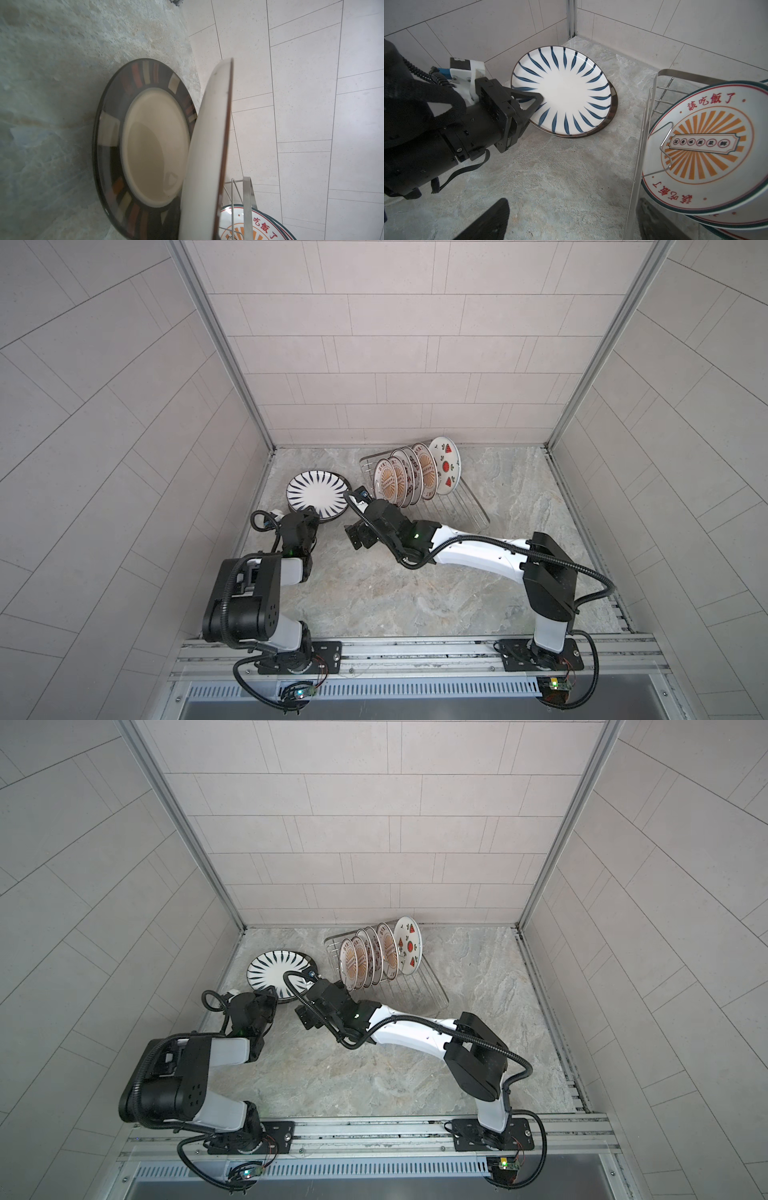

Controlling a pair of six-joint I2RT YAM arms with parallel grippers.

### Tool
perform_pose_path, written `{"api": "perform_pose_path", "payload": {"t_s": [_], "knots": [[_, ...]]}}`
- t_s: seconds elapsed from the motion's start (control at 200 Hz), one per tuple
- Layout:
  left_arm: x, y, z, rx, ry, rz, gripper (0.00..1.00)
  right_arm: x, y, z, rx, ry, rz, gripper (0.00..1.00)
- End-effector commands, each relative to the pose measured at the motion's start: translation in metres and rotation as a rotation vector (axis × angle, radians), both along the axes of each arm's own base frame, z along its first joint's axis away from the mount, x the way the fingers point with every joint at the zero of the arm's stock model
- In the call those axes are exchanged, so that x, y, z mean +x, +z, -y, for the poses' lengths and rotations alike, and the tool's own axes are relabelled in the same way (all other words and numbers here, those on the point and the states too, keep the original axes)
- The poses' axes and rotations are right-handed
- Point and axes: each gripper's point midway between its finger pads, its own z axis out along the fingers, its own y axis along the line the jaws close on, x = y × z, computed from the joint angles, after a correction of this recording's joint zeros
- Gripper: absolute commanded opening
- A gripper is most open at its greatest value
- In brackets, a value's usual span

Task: Unload the plates from the dish rack
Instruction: 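Lower the blue-striped plate onto the cream plate with the left gripper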

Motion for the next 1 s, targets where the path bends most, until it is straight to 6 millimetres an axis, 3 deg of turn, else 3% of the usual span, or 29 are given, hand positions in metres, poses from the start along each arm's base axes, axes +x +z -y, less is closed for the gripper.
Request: {"api": "perform_pose_path", "payload": {"t_s": [0.0, 0.12, 0.535, 0.741, 0.891, 0.996], "knots": [[0.023, 0.056, -0.005, 0.009, 0.006, 0.201, 0.00, -0.001, 0.001, -0.008, 0.013, 0.020, -0.020, 0.97], [0.023, 0.042, -0.011, 0.017, 0.032, 0.166, 0.00, -0.002, -0.004, -0.017, 0.017, 0.052, -0.048, 0.97], [0.029, 0.014, -0.017, 0.041, 0.051, 0.101, 0.00, 0.002, -0.011, -0.021, -0.008, 0.040, -0.065, 0.96], [0.029, 0.008, -0.017, 0.048, 0.045, 0.097, 0.25, 0.002, -0.011, -0.019, -0.008, 0.036, -0.069, 0.96], [0.025, 0.007, -0.019, 0.056, 0.056, 0.088, 0.29, 0.002, -0.011, -0.018, -0.010, 0.035, -0.069, 0.96], [0.024, 0.007, -0.020, 0.062, 0.058, 0.075, 0.40, 0.002, -0.010, -0.018, -0.007, 0.035, -0.069, 0.96]]}}
